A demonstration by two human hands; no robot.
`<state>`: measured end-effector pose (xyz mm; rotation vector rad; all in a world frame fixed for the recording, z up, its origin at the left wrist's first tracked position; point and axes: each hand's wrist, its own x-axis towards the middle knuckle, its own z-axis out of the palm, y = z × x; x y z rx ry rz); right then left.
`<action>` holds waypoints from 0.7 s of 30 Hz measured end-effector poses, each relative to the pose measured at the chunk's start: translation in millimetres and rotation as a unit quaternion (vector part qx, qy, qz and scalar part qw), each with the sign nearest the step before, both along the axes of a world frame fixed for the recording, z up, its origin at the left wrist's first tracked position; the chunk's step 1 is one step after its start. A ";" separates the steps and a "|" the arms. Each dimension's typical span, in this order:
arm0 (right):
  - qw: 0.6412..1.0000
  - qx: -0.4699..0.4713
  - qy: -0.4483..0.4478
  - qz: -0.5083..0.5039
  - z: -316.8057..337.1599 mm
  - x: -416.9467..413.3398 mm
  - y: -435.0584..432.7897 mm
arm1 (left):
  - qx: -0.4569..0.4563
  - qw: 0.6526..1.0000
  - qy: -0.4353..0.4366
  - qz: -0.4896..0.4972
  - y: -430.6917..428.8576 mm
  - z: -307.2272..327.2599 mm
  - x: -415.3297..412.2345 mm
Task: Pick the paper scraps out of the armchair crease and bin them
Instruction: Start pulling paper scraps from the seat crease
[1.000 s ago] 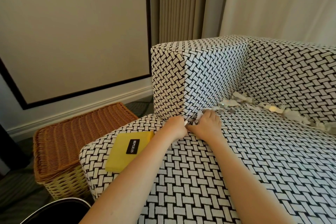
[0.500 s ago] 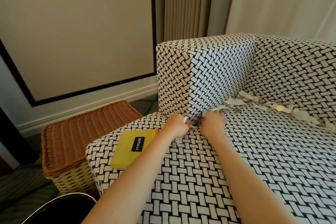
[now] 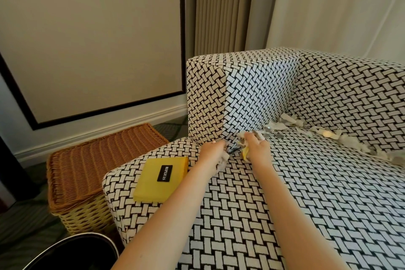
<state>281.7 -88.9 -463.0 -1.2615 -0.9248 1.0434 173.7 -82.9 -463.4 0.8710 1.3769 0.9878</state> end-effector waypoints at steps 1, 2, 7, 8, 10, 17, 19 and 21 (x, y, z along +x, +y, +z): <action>1.000 -0.003 0.013 -0.008 0.1 -1.2 -2.9 | -0.008 0.999 -0.034 0.011 -1.3 0.6 1.8; 1.000 0.004 0.006 -0.009 -1.0 -2.7 -5.2 | -0.015 0.998 -0.065 0.021 -2.8 1.6 3.6; 0.984 0.043 -0.166 0.051 -8.1 -15.3 -19.9 | -0.050 0.980 -0.190 0.020 -13.0 9.0 12.0; 0.975 0.054 -0.207 0.056 -9.2 -18.3 -21.7 | -0.051 0.978 -0.202 0.015 -14.7 10.0 13.0; 0.962 0.079 -0.258 0.050 -10.1 -21.6 -24.8 | -0.048 0.974 -0.219 0.004 -17.3 11.3 13.2; 0.928 0.150 -0.340 0.010 -8.2 -29.5 -34.8 | -0.065 0.966 -0.249 -0.039 -11.1 3.5 3.9; 0.931 0.161 -0.327 -0.017 -8.3 -32.8 -33.5 | -0.057 0.966 -0.249 -0.036 -7.5 2.0 3.0; 0.940 0.171 -0.294 -0.041 -7.0 -36.4 -30.4 | -0.043 0.973 -0.226 -0.031 -4.4 1.9 3.4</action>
